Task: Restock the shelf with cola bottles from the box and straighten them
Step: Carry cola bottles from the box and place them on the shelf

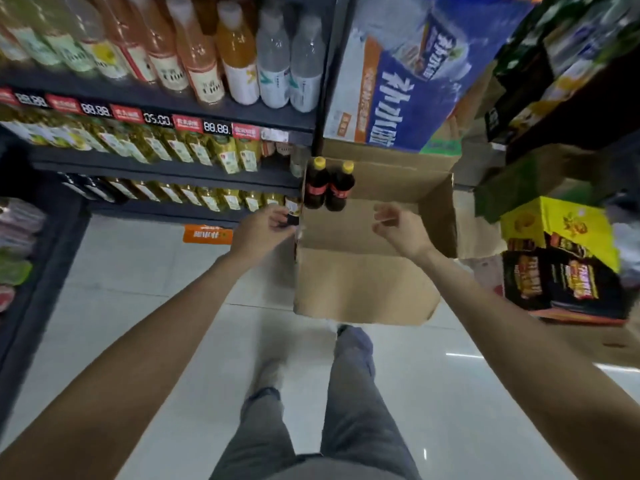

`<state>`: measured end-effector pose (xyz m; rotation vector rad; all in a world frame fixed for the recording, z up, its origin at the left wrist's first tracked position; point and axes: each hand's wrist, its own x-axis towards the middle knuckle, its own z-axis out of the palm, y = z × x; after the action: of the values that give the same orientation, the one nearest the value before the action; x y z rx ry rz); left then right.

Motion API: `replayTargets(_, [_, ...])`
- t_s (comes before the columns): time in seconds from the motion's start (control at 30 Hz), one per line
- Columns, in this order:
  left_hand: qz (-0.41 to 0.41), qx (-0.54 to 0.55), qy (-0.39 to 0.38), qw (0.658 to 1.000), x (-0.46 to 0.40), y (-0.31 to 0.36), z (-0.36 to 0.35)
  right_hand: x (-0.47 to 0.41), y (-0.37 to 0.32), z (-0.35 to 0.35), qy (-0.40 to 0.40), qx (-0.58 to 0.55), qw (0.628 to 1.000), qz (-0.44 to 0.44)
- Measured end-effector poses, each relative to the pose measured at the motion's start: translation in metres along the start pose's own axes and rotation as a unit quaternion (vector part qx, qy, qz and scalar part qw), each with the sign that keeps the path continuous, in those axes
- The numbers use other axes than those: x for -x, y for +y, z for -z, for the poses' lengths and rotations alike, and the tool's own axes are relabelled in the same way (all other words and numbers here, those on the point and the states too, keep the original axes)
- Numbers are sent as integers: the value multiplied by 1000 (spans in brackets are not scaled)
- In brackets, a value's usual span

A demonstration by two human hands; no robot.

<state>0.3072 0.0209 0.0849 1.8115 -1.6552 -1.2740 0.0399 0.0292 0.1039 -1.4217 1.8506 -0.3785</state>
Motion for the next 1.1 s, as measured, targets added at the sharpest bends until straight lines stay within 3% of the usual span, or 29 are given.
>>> replayTargets(0.23, [20,-90,96,991,-136,9,-70,-156,40,5,-70,83,989,101])
replayTargets(0.4, [26,-177,127,976,-184,-14,-112,-206,59,-20,-111,34,982,146])
replayTargets(0.5, [10,-176,162,971,-200,-22,-121,-226,67,-40,-97,30,981,164])
replayTargets(0.67, [-22,-214,189,958,-213,-31,-126,-236,79,-63,-44,133,957,256])
replayTargets(0.83, [-56,-292,165,940,-213,-34,-132,-234,95,-83,-86,49,971,218])
replayTargets(0.93, [-78,-355,154,919,-215,-33,-133,-236,93,-87,-49,18,977,205])
replayTargets(1.1, [-102,-370,148,911,-217,-33,-142,-216,92,-73,-25,26,979,198])
